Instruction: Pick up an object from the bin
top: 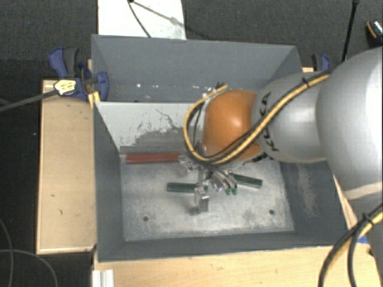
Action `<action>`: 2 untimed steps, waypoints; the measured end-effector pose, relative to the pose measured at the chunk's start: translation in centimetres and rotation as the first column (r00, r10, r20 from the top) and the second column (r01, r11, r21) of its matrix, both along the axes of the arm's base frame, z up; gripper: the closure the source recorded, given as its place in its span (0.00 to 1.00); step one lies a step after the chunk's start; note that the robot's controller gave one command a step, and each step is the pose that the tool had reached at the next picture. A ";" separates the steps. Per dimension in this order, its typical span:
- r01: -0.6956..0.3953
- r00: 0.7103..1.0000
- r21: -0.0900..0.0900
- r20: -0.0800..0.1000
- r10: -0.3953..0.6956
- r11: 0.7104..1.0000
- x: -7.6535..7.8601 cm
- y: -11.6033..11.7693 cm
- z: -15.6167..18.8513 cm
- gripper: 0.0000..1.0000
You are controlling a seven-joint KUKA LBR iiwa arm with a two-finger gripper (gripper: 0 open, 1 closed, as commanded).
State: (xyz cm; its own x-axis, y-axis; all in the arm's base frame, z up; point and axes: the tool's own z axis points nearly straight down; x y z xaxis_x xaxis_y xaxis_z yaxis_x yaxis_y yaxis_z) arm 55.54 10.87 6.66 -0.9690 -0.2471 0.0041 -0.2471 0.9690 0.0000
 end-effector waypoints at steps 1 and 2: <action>0.006 1.000 0.002 0.004 -0.006 1.000 0.1 0.1 0.4 1.00; -0.285 0.959 -0.001 0.015 0.285 0.959 0.8 -3.5 16.9 1.00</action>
Offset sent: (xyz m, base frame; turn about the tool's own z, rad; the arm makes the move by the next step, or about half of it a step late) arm 0.0000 0.0000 0.0000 0.0000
